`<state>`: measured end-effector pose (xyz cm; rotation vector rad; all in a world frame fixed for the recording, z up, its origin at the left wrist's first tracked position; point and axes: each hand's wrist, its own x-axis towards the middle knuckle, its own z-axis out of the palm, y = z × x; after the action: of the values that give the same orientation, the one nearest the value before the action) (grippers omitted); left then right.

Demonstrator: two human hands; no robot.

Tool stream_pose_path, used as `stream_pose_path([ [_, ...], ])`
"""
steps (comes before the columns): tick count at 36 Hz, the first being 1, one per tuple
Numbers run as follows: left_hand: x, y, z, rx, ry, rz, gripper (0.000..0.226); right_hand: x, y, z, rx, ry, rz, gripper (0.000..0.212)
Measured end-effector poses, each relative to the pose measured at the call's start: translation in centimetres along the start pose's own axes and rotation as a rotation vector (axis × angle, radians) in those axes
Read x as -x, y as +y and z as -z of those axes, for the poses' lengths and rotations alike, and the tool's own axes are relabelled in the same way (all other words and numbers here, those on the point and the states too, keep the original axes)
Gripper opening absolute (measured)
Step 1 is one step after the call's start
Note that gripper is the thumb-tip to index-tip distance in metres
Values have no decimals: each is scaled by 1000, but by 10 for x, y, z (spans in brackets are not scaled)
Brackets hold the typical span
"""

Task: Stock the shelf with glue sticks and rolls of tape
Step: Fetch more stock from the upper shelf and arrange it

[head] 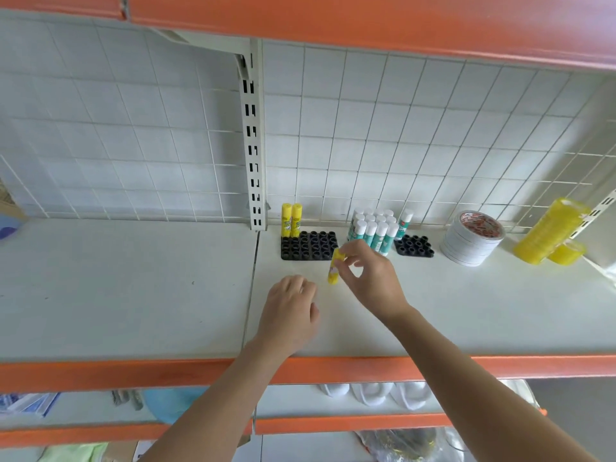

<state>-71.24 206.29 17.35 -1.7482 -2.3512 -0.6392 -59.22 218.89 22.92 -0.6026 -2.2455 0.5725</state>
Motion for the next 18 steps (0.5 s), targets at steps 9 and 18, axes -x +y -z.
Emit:
stream_pose_path([
  [9,0,0,-2,15,27,8,21,-68,-8,-29,-91,-25,-166,9],
  [18,1,1,-2,-5,69,-18,32,-95,5,-53,47,-77,-170,9],
])
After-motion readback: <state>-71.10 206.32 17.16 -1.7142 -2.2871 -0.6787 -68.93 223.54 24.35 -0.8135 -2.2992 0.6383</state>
